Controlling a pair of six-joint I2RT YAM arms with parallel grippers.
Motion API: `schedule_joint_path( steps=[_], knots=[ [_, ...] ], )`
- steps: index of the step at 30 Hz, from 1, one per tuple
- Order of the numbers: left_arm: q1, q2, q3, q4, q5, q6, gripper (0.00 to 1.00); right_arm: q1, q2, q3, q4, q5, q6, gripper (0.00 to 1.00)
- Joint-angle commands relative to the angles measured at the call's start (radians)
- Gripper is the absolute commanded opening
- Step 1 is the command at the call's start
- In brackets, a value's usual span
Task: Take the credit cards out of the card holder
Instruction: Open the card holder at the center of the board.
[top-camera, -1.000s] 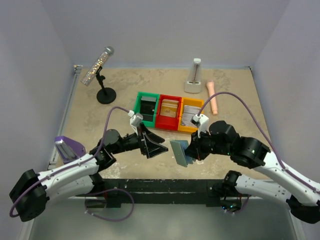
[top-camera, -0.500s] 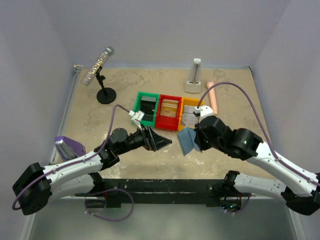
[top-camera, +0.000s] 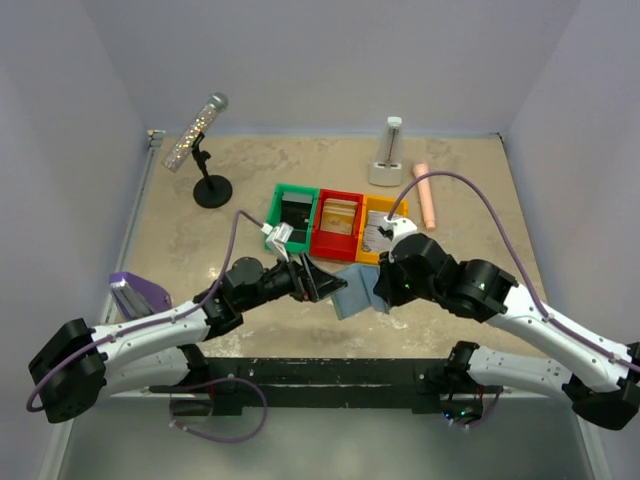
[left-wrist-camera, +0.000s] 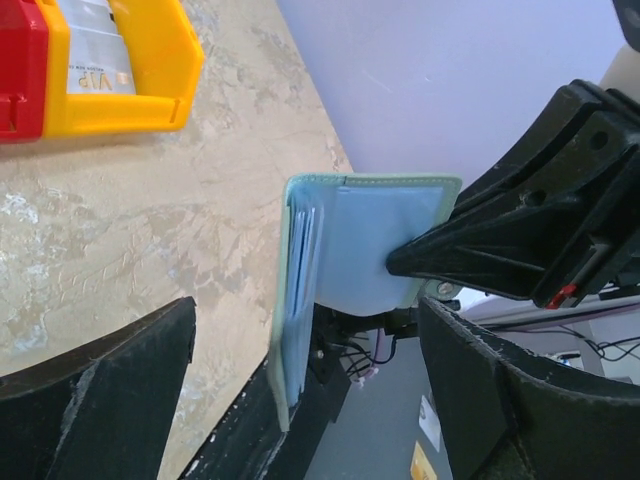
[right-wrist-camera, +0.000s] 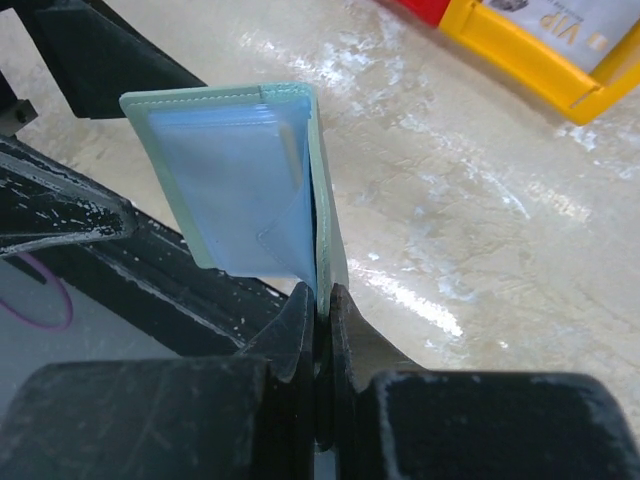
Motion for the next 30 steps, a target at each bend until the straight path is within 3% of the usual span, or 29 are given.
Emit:
schedule_joint_path(
  steps=[1,17,30],
  knots=[
    [-0.008,-0.008,-0.043,0.041,-0.010,-0.013,0.93,0.004,-0.001,-0.031,0.089,-0.066,0.062,0.00],
    [-0.008,-0.113,-0.207,0.086,-0.032,-0.018,0.65,-0.094,-0.042,-0.189,0.277,-0.276,0.184,0.00],
    [-0.006,-0.165,-0.221,-0.053,-0.110,0.011,0.58,-0.171,-0.079,-0.336,0.463,-0.428,0.251,0.00]
  ],
)
